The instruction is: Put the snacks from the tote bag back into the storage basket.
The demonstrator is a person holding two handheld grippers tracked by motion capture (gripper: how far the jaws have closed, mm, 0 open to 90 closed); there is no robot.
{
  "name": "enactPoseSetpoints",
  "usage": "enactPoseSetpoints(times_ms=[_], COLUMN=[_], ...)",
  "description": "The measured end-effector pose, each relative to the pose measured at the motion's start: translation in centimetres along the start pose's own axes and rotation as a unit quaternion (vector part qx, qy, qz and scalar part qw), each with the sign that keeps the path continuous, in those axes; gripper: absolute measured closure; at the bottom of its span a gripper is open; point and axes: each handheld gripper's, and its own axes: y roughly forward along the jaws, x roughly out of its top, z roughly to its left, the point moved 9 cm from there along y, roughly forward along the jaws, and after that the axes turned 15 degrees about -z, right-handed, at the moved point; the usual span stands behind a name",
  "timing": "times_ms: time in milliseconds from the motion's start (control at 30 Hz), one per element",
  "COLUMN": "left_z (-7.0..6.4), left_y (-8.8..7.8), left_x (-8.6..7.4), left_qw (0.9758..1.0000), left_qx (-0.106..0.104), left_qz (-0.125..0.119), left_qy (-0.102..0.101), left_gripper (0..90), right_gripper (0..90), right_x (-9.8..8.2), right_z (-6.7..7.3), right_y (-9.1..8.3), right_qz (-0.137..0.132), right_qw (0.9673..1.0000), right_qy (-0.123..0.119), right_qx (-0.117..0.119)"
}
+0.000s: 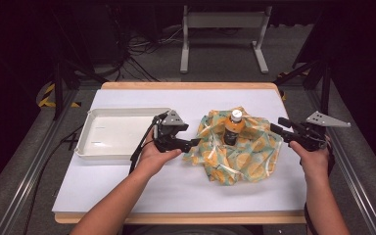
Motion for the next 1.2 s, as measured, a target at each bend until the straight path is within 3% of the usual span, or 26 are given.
enactPoseSetpoints(times_ms=[300,433,733,900,1200], left_z=[-0.7,-0.7,-1.1,-1.4,-1.8], left_y=[0.9,1.8,3.5,4.2,5.4], left_x=[2.9,3.9,5.4,6.4,7.1], left_qw=[0.9987,0.9988,0.9976,0.9929,0.9857], left_qx=[-0.027,-0.016,-0.023,-0.056,-0.098], left_qz=[-0.042,-0.045,-0.064,-0.104,-0.136], left_qy=[0.005,0.014,0.013,0.004,-0.015], left_gripper=[30.4,30.8,31.2,31.5,31.8], right_gripper=[51.3,51.2,50.1,49.9,49.5], right_x=[0.1,0.1,-0.4,-0.2,-0.2], right_z=[-0.2,-0.3,-0.5,-0.5,-0.4], right_y=[-0.4,-0.6,-0.4,-0.5,-0.4], right_qz=[-0.001,0.000,0.012,0.008,0.006], right_qw=[1.0000,1.0000,0.9998,0.9998,0.9998], right_qy=[-0.006,-0.007,-0.016,-0.017,-0.013], right_qx=[0.006,0.005,0.005,0.004,0.010])
